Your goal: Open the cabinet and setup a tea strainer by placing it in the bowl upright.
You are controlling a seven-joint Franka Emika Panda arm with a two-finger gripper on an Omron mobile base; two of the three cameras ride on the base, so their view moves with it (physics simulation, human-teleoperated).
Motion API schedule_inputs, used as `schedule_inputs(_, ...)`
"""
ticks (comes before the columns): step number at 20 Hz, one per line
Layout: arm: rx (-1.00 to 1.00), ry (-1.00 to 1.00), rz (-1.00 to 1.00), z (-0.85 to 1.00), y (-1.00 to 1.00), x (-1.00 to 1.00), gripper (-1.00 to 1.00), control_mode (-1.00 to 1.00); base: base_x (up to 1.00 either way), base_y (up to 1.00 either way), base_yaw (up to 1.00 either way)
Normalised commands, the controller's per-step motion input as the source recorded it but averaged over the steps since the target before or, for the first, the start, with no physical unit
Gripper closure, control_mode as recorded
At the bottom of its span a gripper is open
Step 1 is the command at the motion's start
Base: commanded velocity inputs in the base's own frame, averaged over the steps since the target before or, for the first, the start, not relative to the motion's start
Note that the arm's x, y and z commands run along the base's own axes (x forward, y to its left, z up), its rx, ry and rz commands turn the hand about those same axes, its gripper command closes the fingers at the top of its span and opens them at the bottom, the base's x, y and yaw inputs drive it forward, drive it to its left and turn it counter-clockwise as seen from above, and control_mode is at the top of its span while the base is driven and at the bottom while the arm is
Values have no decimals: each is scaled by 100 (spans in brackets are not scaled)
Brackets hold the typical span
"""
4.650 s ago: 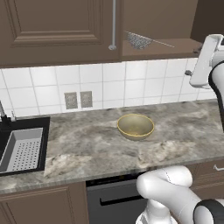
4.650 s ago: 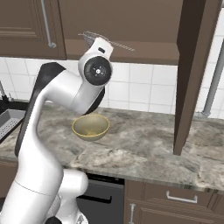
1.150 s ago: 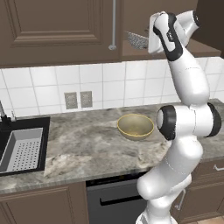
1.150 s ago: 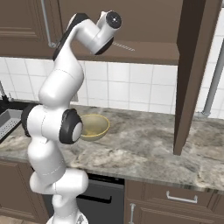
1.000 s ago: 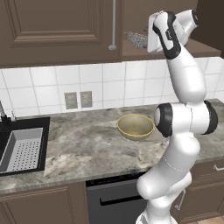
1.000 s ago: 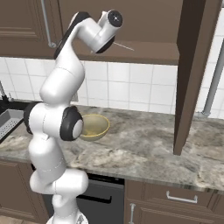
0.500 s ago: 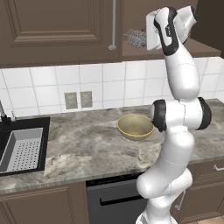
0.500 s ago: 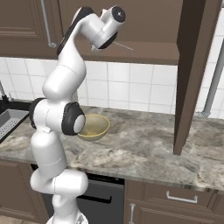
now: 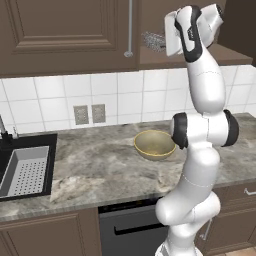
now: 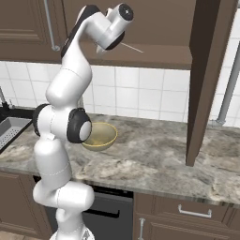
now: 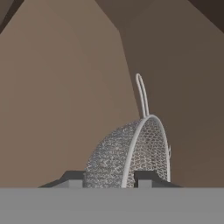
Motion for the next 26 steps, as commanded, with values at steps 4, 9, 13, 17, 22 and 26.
schedule_inputs(4,2,-6,0,0,4,0,100,-100,0,0,0)
schedule_inputs(9,11,-14,0,-2,0,0,100,-100,0,0,0)
schedule_inputs(13,23,-10,-7,-15,0,-3,100,-100,0,0,0)
schedule_inputs(17,13,-16,-5,-2,0,-12,100,-100,0,0,0)
schedule_inputs(22,-6,-18,-2,2,0,-26,100,-100,0,0,0)
schedule_inputs(26,-5,-18,0,0,0,-54,100,-100,0,0,0)
